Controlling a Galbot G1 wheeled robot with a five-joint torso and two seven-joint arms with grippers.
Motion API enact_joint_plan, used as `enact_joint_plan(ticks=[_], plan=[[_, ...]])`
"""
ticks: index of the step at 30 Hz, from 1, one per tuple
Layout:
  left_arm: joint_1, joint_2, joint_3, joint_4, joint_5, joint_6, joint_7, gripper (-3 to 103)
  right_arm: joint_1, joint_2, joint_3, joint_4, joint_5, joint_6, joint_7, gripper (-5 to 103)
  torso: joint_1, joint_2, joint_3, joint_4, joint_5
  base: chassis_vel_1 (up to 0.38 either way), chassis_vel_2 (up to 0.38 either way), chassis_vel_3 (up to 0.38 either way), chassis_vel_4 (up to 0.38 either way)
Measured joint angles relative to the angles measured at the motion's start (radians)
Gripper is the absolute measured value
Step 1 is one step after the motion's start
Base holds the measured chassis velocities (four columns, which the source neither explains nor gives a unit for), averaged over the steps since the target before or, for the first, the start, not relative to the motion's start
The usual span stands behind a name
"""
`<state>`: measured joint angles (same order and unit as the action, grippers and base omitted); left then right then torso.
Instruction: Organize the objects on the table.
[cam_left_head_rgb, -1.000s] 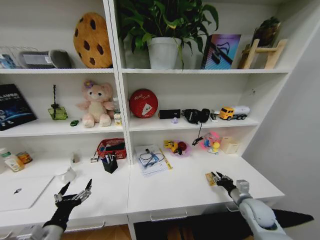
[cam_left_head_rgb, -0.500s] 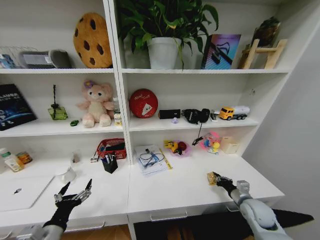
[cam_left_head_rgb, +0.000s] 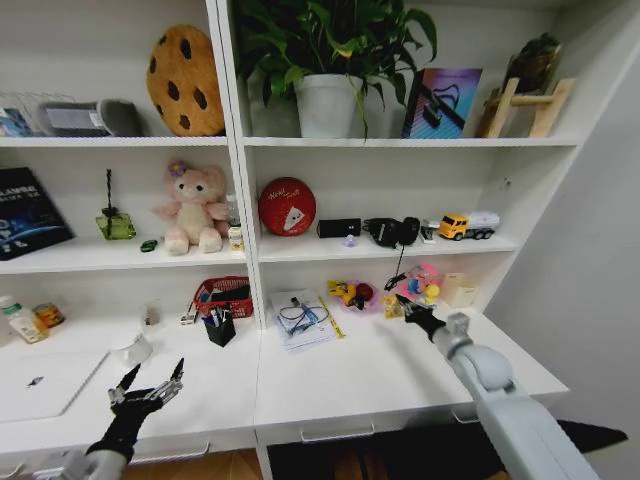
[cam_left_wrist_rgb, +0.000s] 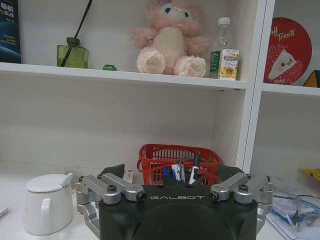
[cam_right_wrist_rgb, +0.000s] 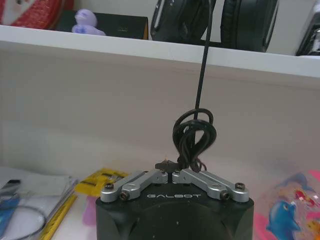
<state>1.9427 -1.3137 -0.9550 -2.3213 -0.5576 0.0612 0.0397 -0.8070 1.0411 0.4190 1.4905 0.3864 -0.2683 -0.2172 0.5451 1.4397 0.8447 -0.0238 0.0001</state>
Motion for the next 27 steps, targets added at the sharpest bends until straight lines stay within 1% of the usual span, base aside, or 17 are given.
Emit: enact_joint_plan(ticks=[3,4,5,6,7,8,10,13,14,15,18,19,22,23,25,26,27], plan=[[0.0,0.0,0.0,0.0,0.0,0.0,0.0,100,0.183,0.077,-0.073,-0.194,-0.023,0.026,-0.015,0,0.0,0.0,0.0,0.001,-0.0011,0.0,0.0,0.0,0.0],[0.0,0.0,0.0,0.0,0.0,0.0,0.0,100,0.183,0.077,-0.073,-0.194,-0.023,0.026,-0.015,0,0.0,0.0,0.0,0.001,-0.0011,0.0,0.0,0.0,0.0],[0.0,0.0,0.0,0.0,0.0,0.0,0.0,100,0.234,0.118,-0.091,-0.276,-0.041,0.043,-0.031,0,0.0,0.0,0.0,0.0009,-0.0006,0.0,0.0,0.0,0.0],[0.0,0.0,0.0,0.0,0.0,0.0,0.0,100,0.26,0.144,-0.099,-0.326,-0.057,0.054,-0.04,0,0.0,0.0,0.0,0.0009,0.0001,0.0,0.0,0.0,0.0],[0.0,0.0,0.0,0.0,0.0,0.0,0.0,100,0.284,0.169,-0.104,-0.371,-0.072,0.067,-0.046,0,0.0,0.0,0.0,0.0008,0.0,0.0,0.0,0.0,0.0],[0.0,0.0,0.0,0.0,0.0,0.0,0.0,100,0.284,0.169,-0.104,-0.371,-0.072,0.067,-0.046,0,0.0,0.0,0.0,0.0008,0.0,0.0,0.0,0.0,0.0],[0.0,0.0,0.0,0.0,0.0,0.0,0.0,100,0.301,0.194,-0.111,-0.418,-0.091,0.076,-0.051,0,0.0,0.0,0.0,0.0005,-0.0004,0.0,0.0,0.0,0.0],[0.0,0.0,0.0,0.0,0.0,0.0,0.0,100,0.301,0.199,-0.11,-0.432,-0.119,0.082,-0.051,0,0.0,0.0,0.0,-0.0001,-0.0001,0.0,0.0,0.0,0.0],[0.0,0.0,0.0,0.0,0.0,0.0,0.0,100,0.297,0.198,-0.107,-0.443,-0.144,0.101,-0.051,0,0.0,0.0,0.0,-0.0001,-0.0004,0.0,0.0,0.0,0.0],[0.0,0.0,0.0,0.0,0.0,0.0,0.0,100,0.297,0.198,-0.107,-0.443,-0.144,0.101,-0.051,0,0.0,0.0,0.0,-0.0001,-0.0004,0.0,0.0,0.0,0.0],[0.0,0.0,0.0,0.0,0.0,0.0,0.0,100,0.279,0.182,-0.104,-0.437,-0.158,0.117,-0.05,16,0.0,0.0,0.0,0.0,0.0,0.0,0.0,0.0,0.0],[0.0,0.0,0.0,0.0,0.0,0.0,0.0,100,0.279,0.182,-0.104,-0.437,-0.158,0.117,-0.05,16,0.0,0.0,0.0,0.0,0.0,0.0,0.0,0.0,0.0],[0.0,0.0,0.0,0.0,0.0,0.0,0.0,100,0.229,0.131,-0.106,-0.35,-0.138,0.117,-0.047,32,0.0,0.0,0.0,0.0008,0.0001,0.0,0.0,0.0,0.0],[0.0,0.0,0.0,0.0,0.0,0.0,0.0,100,0.229,0.131,-0.106,-0.35,-0.138,0.117,-0.047,32,0.0,0.0,0.0,0.0008,0.0001,0.0,0.0,0.0,0.0],[0.0,0.0,0.0,0.0,0.0,0.0,0.0,100,0.139,0.049,-0.104,-0.2,-0.103,0.097,-0.036,43,0.0,0.0,0.0,0.0005,-0.0001,0.0,0.0,0.0,0.0],[0.0,0.0,0.0,0.0,0.0,0.0,0.0,100,0.139,0.049,-0.104,-0.2,-0.103,0.097,-0.036,43,0.0,0.0,0.0,0.0005,-0.0001,0.0,0.0,0.0,0.0],[0.0,0.0,0.0,0.0,0.0,0.0,-0.001,100,0.065,0.001,-0.093,-0.101,-0.054,0.068,-0.025,48,0.0,0.0,0.0,0.0002,-0.0007,0.0,0.0,0.0,0.0]])
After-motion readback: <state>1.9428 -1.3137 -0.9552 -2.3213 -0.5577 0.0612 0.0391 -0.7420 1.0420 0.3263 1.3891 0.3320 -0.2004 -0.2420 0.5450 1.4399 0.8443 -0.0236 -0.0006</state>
